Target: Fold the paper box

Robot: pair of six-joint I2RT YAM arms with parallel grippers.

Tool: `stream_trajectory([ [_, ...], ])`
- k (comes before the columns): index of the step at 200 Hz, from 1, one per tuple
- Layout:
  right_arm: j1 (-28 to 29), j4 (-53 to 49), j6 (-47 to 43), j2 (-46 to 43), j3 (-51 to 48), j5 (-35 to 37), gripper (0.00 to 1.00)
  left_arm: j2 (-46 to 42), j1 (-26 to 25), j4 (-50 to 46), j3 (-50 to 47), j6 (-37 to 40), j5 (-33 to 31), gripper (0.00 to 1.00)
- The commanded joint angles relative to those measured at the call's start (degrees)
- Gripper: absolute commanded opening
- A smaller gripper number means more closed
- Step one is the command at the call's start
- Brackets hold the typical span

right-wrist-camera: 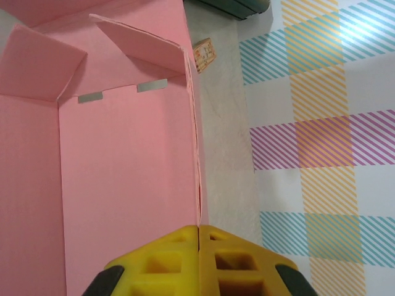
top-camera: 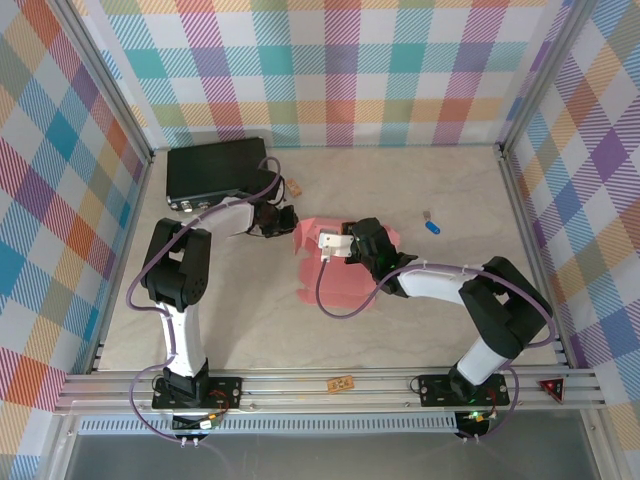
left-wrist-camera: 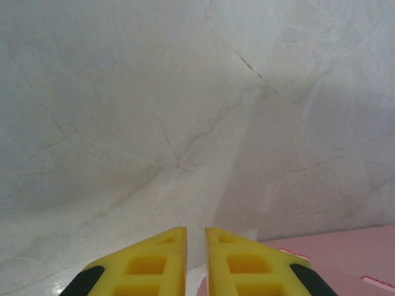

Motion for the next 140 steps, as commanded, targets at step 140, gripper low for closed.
stream_trajectory([
  [140,-0.19,-0.55,0.29,0.78,1.49,-0.1,0.0,-6.65,0.12,5.75,-8.29,0.89,10.68,0.16],
])
